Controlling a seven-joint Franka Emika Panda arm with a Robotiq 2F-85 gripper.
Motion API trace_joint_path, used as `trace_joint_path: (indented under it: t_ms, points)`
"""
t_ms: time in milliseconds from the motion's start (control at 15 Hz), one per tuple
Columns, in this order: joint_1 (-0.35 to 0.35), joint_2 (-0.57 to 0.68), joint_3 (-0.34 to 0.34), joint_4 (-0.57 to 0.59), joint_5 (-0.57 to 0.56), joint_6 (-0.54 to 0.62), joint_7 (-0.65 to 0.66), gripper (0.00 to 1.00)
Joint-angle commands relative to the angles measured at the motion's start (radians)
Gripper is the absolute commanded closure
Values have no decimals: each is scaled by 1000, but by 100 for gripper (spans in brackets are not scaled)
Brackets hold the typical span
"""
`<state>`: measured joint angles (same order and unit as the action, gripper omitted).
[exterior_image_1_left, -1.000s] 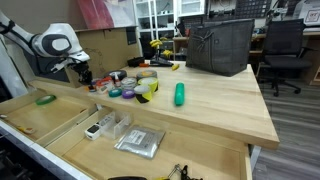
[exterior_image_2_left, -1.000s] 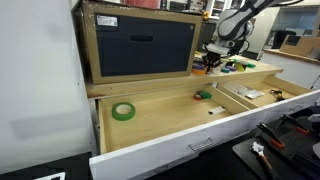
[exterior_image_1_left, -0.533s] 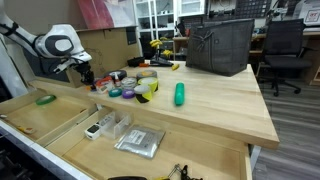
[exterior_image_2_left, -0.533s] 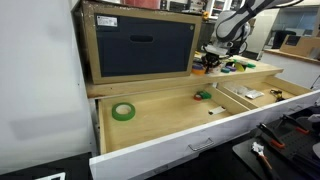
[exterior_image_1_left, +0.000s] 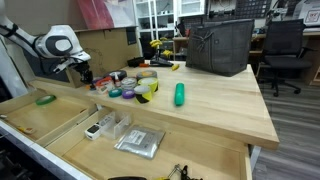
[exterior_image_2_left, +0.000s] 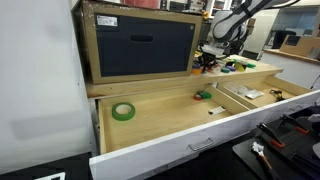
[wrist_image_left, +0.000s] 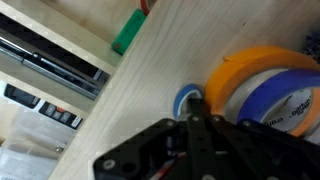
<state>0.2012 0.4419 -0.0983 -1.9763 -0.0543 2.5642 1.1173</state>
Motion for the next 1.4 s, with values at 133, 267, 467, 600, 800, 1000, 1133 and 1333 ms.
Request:
trace_joint_path:
  t_ms: [133,267,467,600,800,1000,1133,1333]
  points:
    - [10,-17,19,-44,6,-43,4,74]
    - [9,-31,23,-61,6,-51,6,66]
    - [6,-49,26,-92,8,-50,9,46]
    - [4,-57,28,-115,9,-46,8,29]
    - [1,-69,27,-141,5,-44,9,7]
    - [-1,-80,27,-161,3,-45,6,0]
    - [2,-86,25,-167,-4,-43,8,0]
    - [12,-94,17,-167,-28,-43,20,18]
